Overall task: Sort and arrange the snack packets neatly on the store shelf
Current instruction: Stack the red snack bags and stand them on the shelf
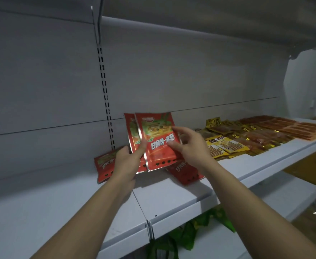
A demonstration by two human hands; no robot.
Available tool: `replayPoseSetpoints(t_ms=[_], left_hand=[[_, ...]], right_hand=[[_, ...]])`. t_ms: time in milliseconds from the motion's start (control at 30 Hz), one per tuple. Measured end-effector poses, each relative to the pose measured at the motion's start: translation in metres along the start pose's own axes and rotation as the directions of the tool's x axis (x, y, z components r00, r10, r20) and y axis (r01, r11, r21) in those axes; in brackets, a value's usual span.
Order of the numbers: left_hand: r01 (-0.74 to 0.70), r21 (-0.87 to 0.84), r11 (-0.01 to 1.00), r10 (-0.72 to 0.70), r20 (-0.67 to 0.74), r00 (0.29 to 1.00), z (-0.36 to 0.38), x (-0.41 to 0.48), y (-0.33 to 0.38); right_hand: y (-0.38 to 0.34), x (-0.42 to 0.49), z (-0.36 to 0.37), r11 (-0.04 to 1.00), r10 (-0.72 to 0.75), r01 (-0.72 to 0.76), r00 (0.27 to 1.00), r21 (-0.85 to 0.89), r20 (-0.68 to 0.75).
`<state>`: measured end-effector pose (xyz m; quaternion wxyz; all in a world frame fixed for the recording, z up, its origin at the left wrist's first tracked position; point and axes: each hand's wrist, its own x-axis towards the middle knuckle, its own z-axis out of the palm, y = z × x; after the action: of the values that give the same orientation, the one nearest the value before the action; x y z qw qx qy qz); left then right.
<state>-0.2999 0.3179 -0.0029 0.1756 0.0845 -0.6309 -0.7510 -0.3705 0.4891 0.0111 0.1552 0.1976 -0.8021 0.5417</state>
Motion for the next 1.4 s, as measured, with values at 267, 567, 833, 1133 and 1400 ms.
replayPoseSetpoints(t_ms=[267, 567, 833, 1133, 1400], left_hand=[[-0.129, 0.112, 0.985, 0.159, -0.318, 0.935, -0.042, 0.01, 0.039], [-0.001, 0.07, 0.998, 0.007, -0.085, 0.996, -0.029, -0.023, 0.016], [0.132, 0.411, 0.902, -0.147, 0.004, 0.989, -0.006, -0.04, 0.001], [-0.449, 0.893, -0.014, 0.058, 0.449, 0.892, -0.019, -0.063, -0.015], [-0.468, 0.867, 0.17, -0.009, 0.476, 0.879, -0.026, -0.051, -0.034]], right_hand=[[0.01, -0.01, -0.023, 0.914, 0.047, 0.013, 0.989, -0.405, 0.138], [0.014, -0.033, -0.008, 0.612, -0.079, 0.17, 0.985, -0.772, 0.153], [0.037, -0.053, -0.007, 0.838, -0.066, 0.056, 0.998, -0.543, 0.002], [0.036, -0.055, -0.01, 0.888, 0.0, 0.068, 0.989, -0.454, 0.148], [0.035, -0.05, -0.016, 0.941, 0.062, 0.003, 0.982, -0.339, 0.18]])
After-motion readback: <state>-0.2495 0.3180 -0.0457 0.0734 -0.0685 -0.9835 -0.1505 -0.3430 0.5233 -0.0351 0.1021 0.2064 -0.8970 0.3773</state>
